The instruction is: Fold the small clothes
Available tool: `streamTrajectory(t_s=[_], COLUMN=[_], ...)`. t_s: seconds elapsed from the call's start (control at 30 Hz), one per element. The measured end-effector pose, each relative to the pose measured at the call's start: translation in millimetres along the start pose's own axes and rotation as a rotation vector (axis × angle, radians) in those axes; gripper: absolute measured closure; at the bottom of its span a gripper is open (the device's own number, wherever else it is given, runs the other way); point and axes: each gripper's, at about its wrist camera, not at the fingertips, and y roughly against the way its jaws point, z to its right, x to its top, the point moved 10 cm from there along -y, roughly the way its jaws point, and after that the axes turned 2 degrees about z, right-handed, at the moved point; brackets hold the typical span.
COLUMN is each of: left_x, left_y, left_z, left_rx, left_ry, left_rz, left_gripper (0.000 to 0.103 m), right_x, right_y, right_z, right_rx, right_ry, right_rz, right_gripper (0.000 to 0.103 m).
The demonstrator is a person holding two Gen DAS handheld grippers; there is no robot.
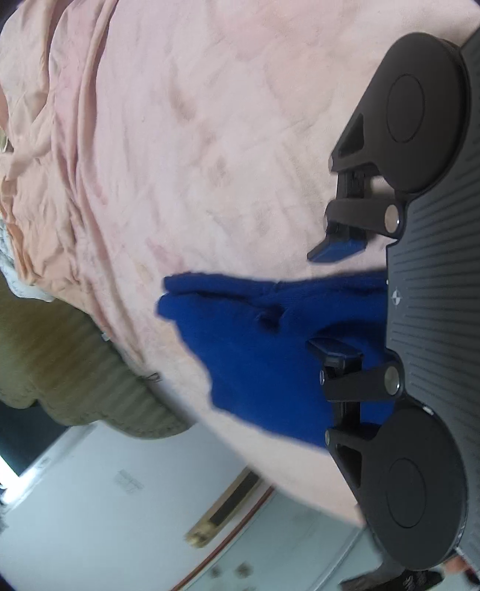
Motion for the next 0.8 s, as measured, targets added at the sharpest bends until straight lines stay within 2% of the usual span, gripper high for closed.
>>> streamTrajectory(t_s=[0.13,0.2,0.27,0.33,0.37,0.5,0.6,0.67,0.7,0.73,0.77,0.8], left_x=[23,30,32,31,31,45,55,64,68,69,69,66], left_y=[-11,-24,-44,-66,-75,-92,-109,-118,-123,-127,-132,-133], left_z=[-24,-37,-45,-45,-44,-35,-28,-31,-33,-36,-37,-37], left_rx=[-0.06,-0.099,-0.18,-0.279,-0.317,-0.419,-0.465,-0.493,-0.503,-0.503,-0.489,-0.469], left_ry=[0.19,0.292,0.385,0.452,0.474,0.485,0.496,0.537,0.57,0.595,0.602,0.59], left_rz=[0.022,0.004,-0.042,-0.107,-0.128,-0.114,-0.102,-0.083,-0.077,-0.076,-0.088,-0.099], left_gripper=[0.019,0.019,0.019,0.019,0.019,0.019,0.02,0.02,0.029,0.052,0.063,0.072], right_x=[15,21,26,33,35,50,60,66,69,71,73,74], right_y=[-13,-28,-45,-61,-68,-96,-114,-127,-134,-140,-146,-152], right_z=[-14,-12,-4,1,1,-4,-12,-19,-21,-24,-26,-27], right_rx=[0.024,0.054,0.064,0.139,0.18,0.294,0.387,0.424,0.426,0.424,0.416,0.391], right_ry=[0.071,0.069,0.04,0.008,-0.001,0.009,0.002,-0.012,-0.02,-0.028,-0.032,-0.031], right_rz=[-0.018,-0.045,-0.078,-0.117,-0.137,-0.213,-0.263,-0.282,-0.283,-0.281,-0.278,-0.274], right_gripper=[0.038,0.037,0.036,0.036,0.036,0.04,0.044,0.045,0.047,0.048,0.049,0.057])
